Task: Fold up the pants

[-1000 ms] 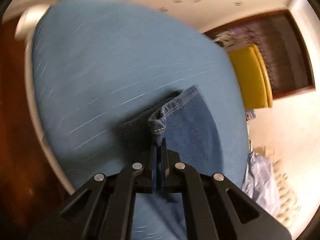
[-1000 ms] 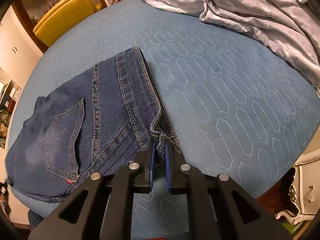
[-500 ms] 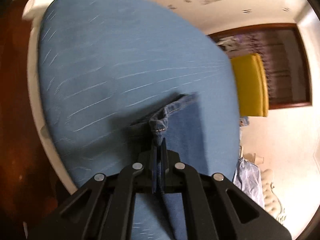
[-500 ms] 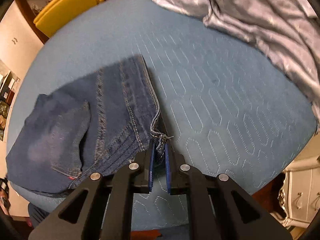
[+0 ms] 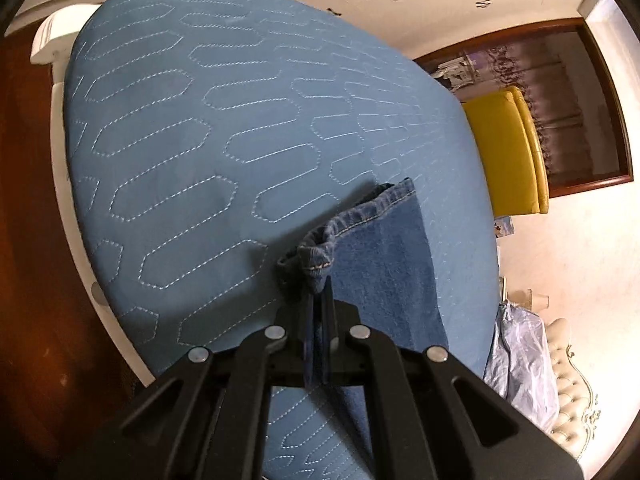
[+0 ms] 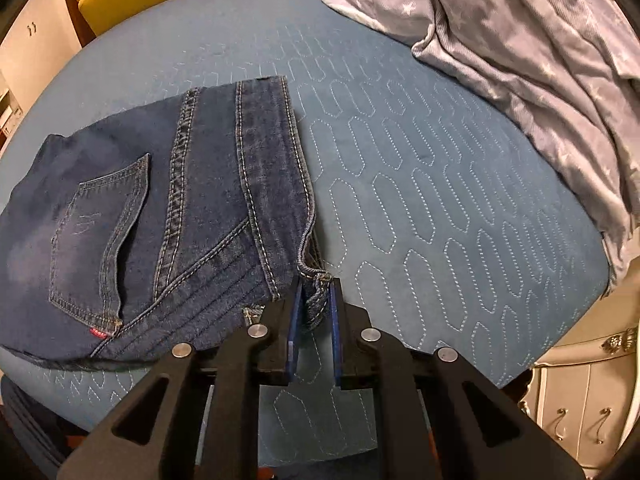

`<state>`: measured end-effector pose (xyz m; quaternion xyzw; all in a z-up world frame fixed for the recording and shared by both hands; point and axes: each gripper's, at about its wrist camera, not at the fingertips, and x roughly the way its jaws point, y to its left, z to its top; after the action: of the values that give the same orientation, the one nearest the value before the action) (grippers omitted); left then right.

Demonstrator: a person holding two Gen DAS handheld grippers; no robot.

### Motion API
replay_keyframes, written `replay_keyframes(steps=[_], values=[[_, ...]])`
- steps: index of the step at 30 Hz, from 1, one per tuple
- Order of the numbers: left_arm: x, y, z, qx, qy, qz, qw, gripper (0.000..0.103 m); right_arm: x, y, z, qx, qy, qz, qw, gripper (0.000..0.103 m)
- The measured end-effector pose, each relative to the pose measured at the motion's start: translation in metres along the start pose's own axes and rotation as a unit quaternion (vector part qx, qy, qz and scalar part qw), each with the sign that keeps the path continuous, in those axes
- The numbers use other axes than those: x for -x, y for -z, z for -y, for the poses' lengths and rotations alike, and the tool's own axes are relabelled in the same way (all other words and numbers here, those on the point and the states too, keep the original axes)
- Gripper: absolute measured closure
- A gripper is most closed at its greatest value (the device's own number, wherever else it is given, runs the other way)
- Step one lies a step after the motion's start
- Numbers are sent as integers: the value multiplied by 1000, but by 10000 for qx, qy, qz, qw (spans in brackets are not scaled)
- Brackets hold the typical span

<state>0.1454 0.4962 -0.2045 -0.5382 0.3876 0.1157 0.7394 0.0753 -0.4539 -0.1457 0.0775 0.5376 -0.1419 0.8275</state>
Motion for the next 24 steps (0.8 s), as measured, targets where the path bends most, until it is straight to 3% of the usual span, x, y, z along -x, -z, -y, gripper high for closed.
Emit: replay_keyframes(steps=[2,3,4,6,9,10,12,14,15,18,19,21,24], values=[[2,1,0,-16,14,-5,10000,99,3,1,5,-108,-81,42,9999,95],[4,1,0,-17,22,20,10000,96,3,1,6,-90,-72,54,9999,90],[6,3,-1,31,56,65,10000,78,1,2,7,-63,-15,48,10000,84],[27,10,1,-13,-87,453,9989,42,5,3,13,-91,150,137,9998,59],[51,28,12,-486,-202,740,9959,45,15,6,28,-320,49,268,9991,43],[59,40,15,-557,-113,775,9954,45,19,8,33,-358,156,332,9987,42],[67,63,25,-808,71,756,9938,45,32,15,37,-359,811,527,9947,40],[67,97,40,-1218,226,637,9903,45,45,24,37,-411,1248,688,9889,40],[63,109,46,-1370,348,463,9889,46,54,30,30,-400,1263,769,9882,40],[34,162,63,-1455,880,-434,9845,58,68,45,-16,-300,-406,717,9961,44],[26,171,65,-1408,1009,-671,9826,65,66,48,-35,-290,-984,577,9930,47],[10,193,71,-1261,1257,-1016,9788,67,50,53,-77,-486,-1958,126,9794,52],[-9,218,77,-1144,1310,-1421,9745,69,31,50,-112,-598,-2325,-142,9707,60]])
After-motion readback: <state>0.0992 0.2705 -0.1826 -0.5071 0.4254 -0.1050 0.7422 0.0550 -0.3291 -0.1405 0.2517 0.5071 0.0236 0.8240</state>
